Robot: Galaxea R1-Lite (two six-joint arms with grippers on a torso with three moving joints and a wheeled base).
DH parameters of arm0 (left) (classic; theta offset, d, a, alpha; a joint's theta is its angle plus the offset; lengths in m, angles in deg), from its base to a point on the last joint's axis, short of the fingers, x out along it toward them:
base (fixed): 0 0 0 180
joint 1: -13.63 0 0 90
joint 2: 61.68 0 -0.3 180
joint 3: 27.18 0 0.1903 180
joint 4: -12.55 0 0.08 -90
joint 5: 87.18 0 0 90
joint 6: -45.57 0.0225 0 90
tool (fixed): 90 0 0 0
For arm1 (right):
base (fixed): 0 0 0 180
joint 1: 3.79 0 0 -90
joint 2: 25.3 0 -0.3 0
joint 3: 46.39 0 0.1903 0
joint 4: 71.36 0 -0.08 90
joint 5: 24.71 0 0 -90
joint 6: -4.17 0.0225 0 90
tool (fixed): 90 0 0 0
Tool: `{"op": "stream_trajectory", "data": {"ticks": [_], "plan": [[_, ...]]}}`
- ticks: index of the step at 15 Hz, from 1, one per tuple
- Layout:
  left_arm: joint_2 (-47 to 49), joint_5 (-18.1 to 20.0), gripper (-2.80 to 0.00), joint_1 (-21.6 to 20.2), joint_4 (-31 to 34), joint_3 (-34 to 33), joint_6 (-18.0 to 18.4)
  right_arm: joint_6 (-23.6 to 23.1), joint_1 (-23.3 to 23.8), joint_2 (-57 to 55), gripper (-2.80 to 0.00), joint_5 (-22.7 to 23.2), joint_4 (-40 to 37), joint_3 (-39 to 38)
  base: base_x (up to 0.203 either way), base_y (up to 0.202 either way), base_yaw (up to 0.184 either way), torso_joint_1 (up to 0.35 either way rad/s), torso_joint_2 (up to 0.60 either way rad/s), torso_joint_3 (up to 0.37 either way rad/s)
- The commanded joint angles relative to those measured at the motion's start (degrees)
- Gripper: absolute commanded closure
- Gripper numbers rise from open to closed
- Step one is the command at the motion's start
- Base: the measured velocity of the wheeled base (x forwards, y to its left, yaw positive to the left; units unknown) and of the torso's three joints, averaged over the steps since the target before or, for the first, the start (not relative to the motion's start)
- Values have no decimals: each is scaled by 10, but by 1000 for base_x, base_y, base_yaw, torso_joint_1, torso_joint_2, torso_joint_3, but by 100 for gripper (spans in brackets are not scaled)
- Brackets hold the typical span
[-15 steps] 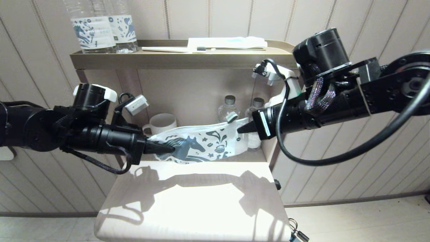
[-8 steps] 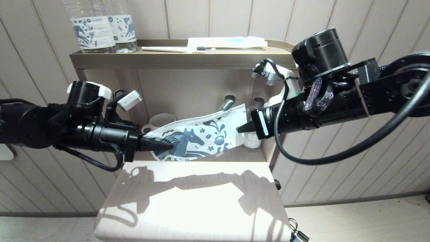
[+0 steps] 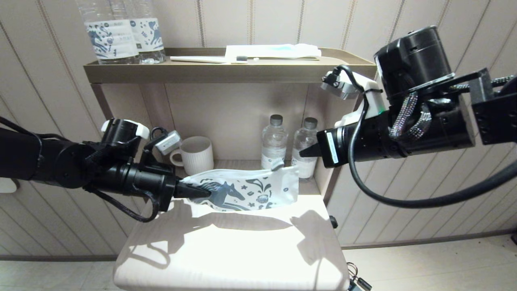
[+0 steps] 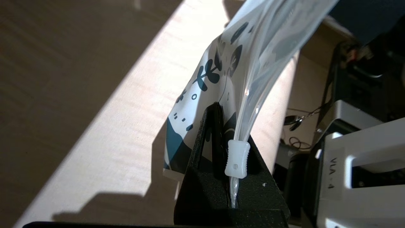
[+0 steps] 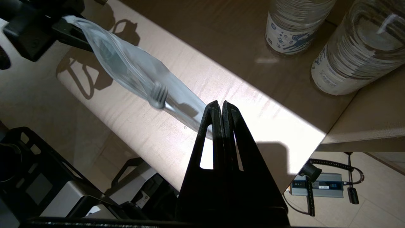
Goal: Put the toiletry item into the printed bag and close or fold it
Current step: Close the strorage bag and place it on the desk
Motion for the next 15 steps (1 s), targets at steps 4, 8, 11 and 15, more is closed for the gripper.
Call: {"op": "stream_trajectory", "data": {"ticks": [4, 8, 11, 15], "plan": [[60, -51, 0, 20, -1, -34, 97, 1, 3, 24, 0, 1, -1, -5, 0, 0, 0, 0, 0, 0], [82, -81, 0, 41, -3, -38, 102, 1, 2, 25, 0, 3, 2, -23, 0, 0, 0, 0, 0, 0], [78, -103, 0, 53, -36, -55, 103, -2, 3, 25, 0, 2, 33, -40, 0, 0, 0, 0, 0, 0], [29, -103, 0, 49, -48, -53, 89, -2, 2, 24, 0, 2, 46, -47, 0, 0, 0, 0, 0, 0]]}}
